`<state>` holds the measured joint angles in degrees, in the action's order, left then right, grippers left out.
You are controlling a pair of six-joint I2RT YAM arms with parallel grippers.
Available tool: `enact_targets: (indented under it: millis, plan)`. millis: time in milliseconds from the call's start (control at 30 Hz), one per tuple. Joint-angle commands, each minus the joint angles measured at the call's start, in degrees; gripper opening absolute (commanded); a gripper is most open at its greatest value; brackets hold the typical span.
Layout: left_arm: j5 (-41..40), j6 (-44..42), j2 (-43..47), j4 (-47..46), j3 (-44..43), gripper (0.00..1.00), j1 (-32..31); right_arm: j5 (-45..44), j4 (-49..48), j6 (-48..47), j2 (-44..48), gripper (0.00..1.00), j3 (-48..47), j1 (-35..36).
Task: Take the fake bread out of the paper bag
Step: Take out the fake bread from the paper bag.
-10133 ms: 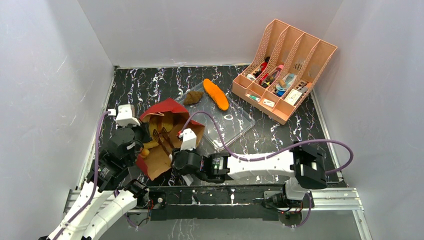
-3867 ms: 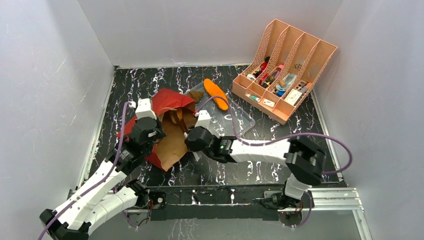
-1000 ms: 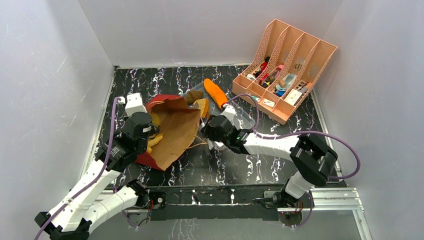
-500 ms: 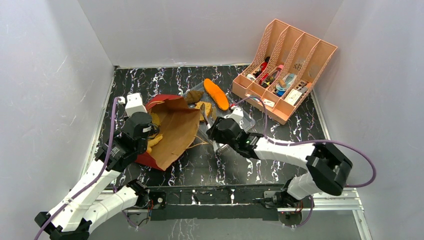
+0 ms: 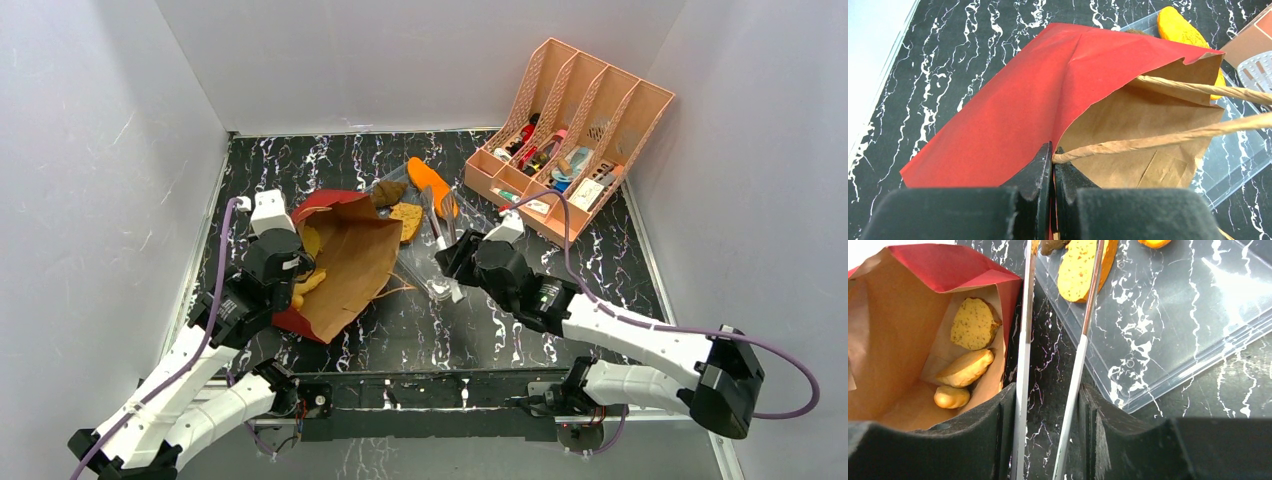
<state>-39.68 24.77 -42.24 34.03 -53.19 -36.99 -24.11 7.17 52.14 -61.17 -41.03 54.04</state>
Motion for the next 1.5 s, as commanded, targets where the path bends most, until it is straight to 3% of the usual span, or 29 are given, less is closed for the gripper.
enact_targets:
  millis: [0,300,733,967,1200,1467]
  plan:
    - [0.91,-1.72,-0.11,-1.74,0.77,0.00,-0.19,-5.68,2.07,-5.02,2.98,0.41,-5.94,4.52]
    - [1.82,-2.78,-1.26,-3.03,1.13,0.00,-0.19,-16.52,8.75,-7.25,4.82,0.39,-12.41,20.71]
    - [2.26,-3.46,0.20,-3.08,2.57,0.00,-0.19,-31.03,16.20,0.36,1.01,0.38,-15.65,43.44]
    - [2.80,-3.93,1.33,-3.04,2.45,0.00,-0.19,-32.78,16.62,0.78,-7.14,0.38,-20.18,49.26]
    - [3.99,-4.00,3.39,-2.61,2.69,0.00,-0.19,-31.08,14.17,-0.52,-11.26,0.39,-22.01,49.52]
    - [4.15,-3.96,5.28,-1.55,2.47,0.00,-0.19,-32.88,17.91,-0.48,-12.95,0.39,-27.10,52.06]
